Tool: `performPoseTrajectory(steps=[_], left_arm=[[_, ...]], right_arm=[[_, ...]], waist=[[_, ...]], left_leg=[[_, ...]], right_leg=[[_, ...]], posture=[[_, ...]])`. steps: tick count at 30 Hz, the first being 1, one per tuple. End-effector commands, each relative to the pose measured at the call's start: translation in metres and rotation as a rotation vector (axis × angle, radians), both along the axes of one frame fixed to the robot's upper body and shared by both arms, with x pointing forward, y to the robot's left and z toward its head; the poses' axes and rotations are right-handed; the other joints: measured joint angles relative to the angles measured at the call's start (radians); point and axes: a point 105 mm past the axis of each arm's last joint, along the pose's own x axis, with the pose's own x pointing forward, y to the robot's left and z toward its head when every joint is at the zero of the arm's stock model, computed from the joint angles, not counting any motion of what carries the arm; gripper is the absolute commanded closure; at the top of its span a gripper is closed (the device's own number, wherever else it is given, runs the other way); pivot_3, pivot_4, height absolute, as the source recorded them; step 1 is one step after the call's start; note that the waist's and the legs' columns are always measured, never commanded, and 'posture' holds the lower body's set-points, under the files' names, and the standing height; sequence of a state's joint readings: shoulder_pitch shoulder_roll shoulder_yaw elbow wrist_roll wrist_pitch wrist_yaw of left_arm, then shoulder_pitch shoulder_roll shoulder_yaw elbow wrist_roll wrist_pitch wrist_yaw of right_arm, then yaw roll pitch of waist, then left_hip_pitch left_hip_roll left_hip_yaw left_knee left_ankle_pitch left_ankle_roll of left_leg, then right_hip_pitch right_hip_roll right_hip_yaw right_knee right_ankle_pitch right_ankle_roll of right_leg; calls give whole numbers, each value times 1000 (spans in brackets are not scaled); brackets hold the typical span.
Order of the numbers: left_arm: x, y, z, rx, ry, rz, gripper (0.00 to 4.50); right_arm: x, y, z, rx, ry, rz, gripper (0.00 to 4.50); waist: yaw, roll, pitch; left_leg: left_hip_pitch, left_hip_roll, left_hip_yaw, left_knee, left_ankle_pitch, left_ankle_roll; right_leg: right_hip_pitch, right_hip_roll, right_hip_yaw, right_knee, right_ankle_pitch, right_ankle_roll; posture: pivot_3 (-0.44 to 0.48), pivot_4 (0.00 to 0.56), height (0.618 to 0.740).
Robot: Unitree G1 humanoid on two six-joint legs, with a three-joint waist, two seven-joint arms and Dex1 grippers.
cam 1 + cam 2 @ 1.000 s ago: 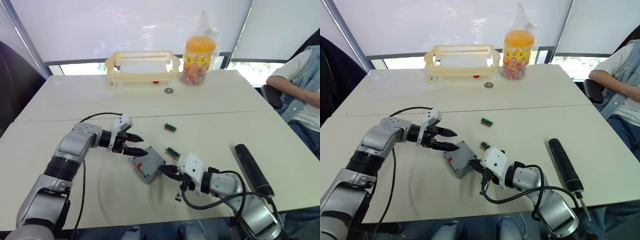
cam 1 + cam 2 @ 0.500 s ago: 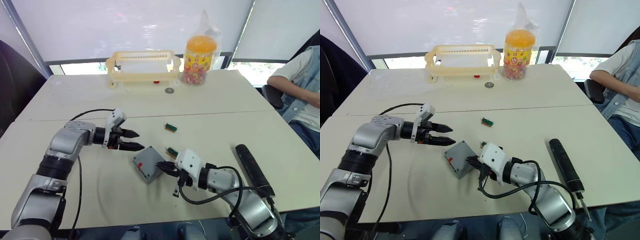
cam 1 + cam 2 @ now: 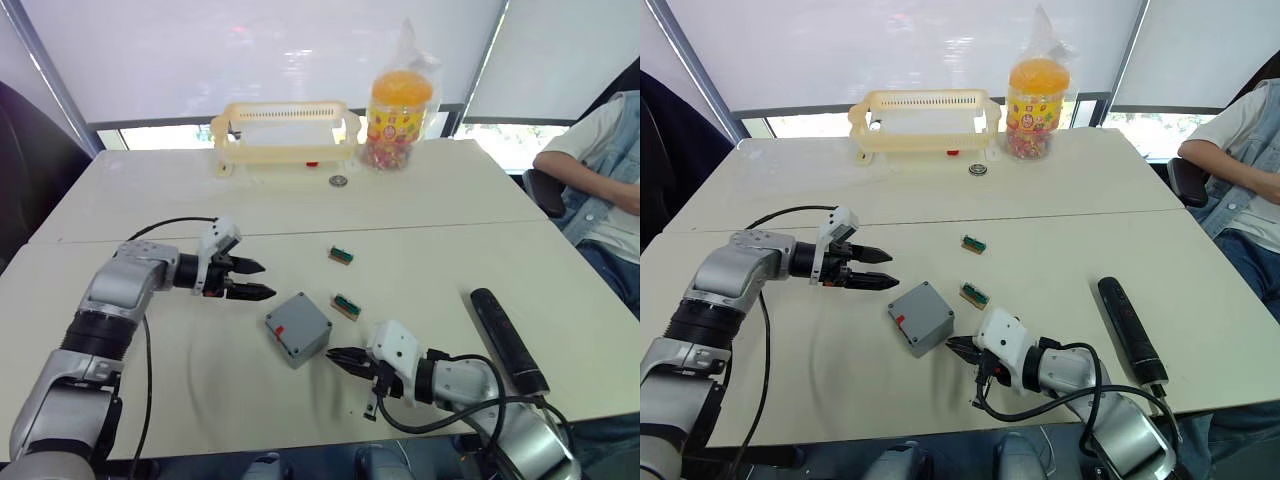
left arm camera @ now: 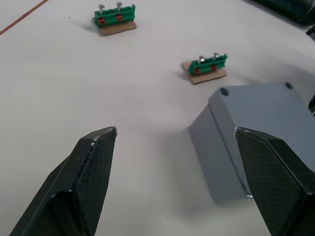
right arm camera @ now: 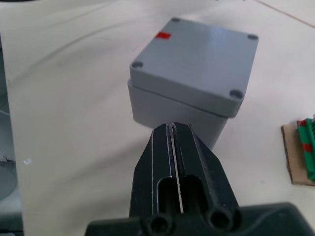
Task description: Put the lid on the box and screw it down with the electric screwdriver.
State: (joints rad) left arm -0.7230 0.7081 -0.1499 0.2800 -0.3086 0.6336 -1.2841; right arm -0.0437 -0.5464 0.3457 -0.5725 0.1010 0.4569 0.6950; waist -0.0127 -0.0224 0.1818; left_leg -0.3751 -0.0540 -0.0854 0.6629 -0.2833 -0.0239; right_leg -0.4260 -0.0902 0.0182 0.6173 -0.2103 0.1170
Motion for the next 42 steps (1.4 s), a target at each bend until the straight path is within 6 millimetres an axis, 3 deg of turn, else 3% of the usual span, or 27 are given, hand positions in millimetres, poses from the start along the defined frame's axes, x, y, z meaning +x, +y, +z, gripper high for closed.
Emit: performPoseTrajectory(steps=[1, 23, 37, 42], left_arm=[[1, 0, 4, 14, -35, -14, 555], [-1, -6, -3, 31, -29, -36, 555], [-3, -16, -8, 23, -15, -90, 555], [0, -13, -6, 28, -22, -79, 555]], right_arm=[[1, 8, 7, 28, -49, 28, 4459], [7, 28, 26, 84, -59, 84, 4459], [1, 4, 38, 65, -57, 49, 4459], [7, -7, 38, 71, -64, -13, 4459]], waist=[[0, 0, 0], [0, 0, 0], [-1, 0, 0], [0, 0, 0]], left_leg=[[0, 0, 0, 0, 0, 0], [0, 0, 0, 0, 0, 0], [0, 0, 0, 0, 0, 0], [0, 0, 0, 0, 0, 0]], right_leg=[[0, 0, 0, 0, 0, 0], [0, 0, 0, 0, 0, 0], [0, 0, 0, 0, 0, 0], [0, 0, 0, 0, 0, 0]], posture=[[0, 150, 740], [0, 150, 740], [0, 150, 740], [0, 150, 740]])
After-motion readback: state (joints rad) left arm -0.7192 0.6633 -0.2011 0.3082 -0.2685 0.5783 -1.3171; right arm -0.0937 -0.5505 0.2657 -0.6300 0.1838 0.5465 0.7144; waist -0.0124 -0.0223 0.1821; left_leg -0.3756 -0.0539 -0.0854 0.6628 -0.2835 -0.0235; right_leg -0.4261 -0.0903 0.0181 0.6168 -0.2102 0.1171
